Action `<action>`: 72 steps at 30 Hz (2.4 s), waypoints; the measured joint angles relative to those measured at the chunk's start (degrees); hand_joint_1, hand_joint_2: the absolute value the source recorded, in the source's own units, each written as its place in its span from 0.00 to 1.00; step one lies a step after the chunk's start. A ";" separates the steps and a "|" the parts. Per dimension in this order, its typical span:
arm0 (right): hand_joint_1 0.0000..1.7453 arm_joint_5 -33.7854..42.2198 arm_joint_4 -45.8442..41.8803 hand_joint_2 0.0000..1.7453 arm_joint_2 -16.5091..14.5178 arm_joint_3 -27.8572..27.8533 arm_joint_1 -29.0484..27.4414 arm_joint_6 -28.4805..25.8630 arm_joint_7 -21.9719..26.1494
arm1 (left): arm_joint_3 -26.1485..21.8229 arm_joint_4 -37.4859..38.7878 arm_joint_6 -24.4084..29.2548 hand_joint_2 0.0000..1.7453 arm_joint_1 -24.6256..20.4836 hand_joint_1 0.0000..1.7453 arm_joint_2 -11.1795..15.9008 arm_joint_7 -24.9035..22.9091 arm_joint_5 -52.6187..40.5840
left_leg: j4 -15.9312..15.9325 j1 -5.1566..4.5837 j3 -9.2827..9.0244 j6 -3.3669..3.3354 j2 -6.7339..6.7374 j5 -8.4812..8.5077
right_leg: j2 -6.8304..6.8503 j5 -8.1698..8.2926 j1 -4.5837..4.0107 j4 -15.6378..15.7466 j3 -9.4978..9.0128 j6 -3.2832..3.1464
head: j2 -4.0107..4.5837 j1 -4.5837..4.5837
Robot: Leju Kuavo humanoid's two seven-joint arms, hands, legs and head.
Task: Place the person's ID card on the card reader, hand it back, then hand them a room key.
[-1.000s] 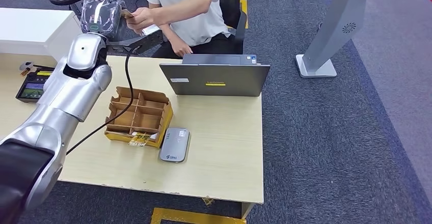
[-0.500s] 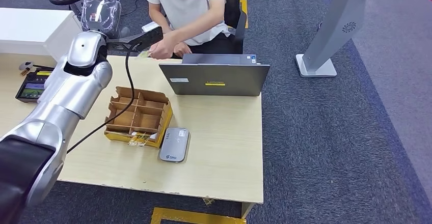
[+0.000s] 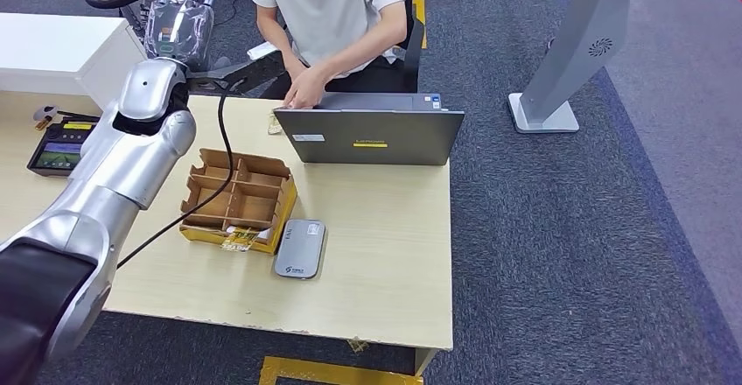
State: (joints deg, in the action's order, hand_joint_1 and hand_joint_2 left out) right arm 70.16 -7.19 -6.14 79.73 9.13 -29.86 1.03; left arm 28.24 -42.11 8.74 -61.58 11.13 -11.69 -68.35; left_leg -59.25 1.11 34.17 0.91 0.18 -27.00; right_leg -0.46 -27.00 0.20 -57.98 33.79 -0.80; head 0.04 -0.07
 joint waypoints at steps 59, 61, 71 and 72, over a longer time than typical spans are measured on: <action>0.00 9.70 1.27 0.00 0.00 0.11 -2.21 -0.26 3.42 | -6.17 -43.59 12.63 1.00 67.48 0.00 6.31 0.23 -4.69 | 0.07 -0.02 -0.15 0.00 0.01 -0.28 | 0.07 -0.29 0.02 0.04 -0.14 0.03 | 0.00 -0.01; 0.00 9.70 1.30 0.00 0.00 0.22 -2.20 -0.26 3.41 | -6.64 -43.10 12.70 1.00 67.47 0.00 5.91 0.15 -4.69 | 0.07 -0.02 -0.14 0.00 0.00 -0.28 | 0.07 -0.29 0.02 0.04 -0.14 0.03 | 0.00 -0.01; 0.00 9.64 1.45 0.00 0.00 0.31 -2.19 -0.26 3.39 | -7.25 -41.66 12.93 1.00 67.45 0.00 5.04 -0.10 -4.74 | 0.07 -0.02 -0.14 0.00 0.00 -0.28 | 0.08 -0.29 0.02 0.04 -0.15 0.03 | 0.00 0.00; 0.00 9.61 1.46 0.00 0.00 0.36 -2.18 -0.26 3.37 | -7.40 -41.50 13.09 1.00 67.42 0.00 4.94 -0.15 -4.80 | 0.07 -0.02 -0.14 0.00 0.00 -0.28 | 0.08 -0.29 0.02 0.04 -0.15 0.03 | 0.00 0.00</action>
State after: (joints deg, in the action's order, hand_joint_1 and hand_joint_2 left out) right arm 79.77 -5.73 -6.14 80.10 6.95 -30.12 4.39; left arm 20.84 -83.60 21.82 5.84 16.07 -11.85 -73.15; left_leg -59.18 1.09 34.03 0.92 0.19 -27.28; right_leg -0.38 -27.29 0.22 -57.94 33.64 -0.77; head 0.04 -0.07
